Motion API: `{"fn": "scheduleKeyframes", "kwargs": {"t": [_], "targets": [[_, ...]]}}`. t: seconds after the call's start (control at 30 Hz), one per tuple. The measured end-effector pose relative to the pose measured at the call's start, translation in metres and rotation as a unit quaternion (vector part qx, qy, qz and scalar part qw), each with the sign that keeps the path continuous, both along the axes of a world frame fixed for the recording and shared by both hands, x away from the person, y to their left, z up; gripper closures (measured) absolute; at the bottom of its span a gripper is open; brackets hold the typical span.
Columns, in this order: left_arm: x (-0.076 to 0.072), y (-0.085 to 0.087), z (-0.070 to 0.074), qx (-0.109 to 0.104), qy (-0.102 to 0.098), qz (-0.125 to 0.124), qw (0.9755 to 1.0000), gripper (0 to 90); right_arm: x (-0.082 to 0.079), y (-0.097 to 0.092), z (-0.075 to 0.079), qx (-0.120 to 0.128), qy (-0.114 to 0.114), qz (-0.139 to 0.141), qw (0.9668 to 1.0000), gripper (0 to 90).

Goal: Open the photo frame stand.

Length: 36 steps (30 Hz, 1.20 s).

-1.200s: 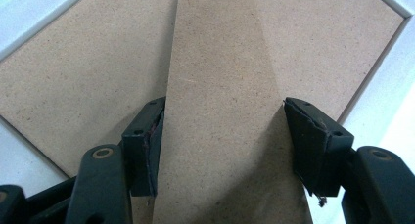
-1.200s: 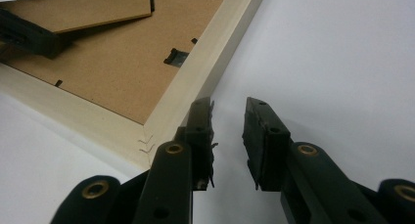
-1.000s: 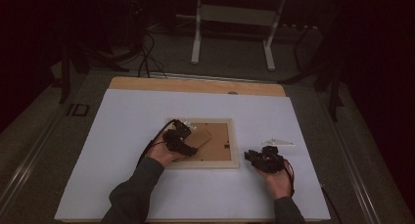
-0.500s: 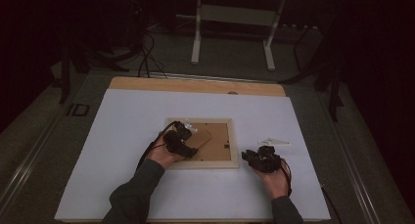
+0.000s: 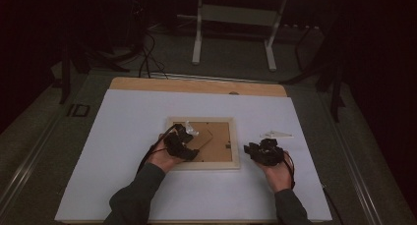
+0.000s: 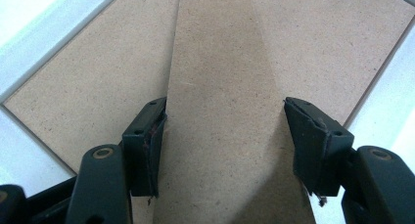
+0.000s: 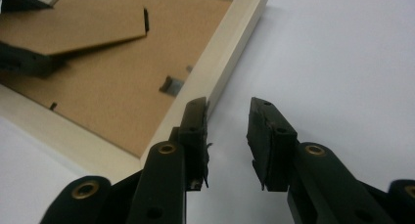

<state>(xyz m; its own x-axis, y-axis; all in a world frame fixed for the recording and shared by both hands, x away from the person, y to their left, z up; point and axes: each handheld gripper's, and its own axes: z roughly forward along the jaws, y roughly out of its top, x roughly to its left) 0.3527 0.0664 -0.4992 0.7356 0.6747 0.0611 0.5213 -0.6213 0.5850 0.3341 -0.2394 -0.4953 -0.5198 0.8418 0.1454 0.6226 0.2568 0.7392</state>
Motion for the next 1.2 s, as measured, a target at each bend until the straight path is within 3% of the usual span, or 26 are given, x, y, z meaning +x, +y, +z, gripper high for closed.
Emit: {"fn": "scheduleKeyframes", "kwargs": {"t": [0.13, 0.7, 1.2], "targets": [[-0.002, -0.001, 0.001, 0.002, -0.008, 0.002, 1.0, 37.6, 0.006, 0.004, 0.005, 0.0, -0.01, 0.002, 1.0, 68.3], [-0.016, -0.004, 0.004, 0.019, -0.055, 0.002, 0.9983, 37.6, 0.028, 0.018, 0.015, -0.011, -0.004, 0.015, 0.9998, 65.3], [-0.025, -0.006, 0.005, 0.028, -0.082, 0.004, 0.9963, 37.6, 0.041, 0.025, 0.01, -0.009, 0.014, 0.013, 0.9998, 59.3]]}}
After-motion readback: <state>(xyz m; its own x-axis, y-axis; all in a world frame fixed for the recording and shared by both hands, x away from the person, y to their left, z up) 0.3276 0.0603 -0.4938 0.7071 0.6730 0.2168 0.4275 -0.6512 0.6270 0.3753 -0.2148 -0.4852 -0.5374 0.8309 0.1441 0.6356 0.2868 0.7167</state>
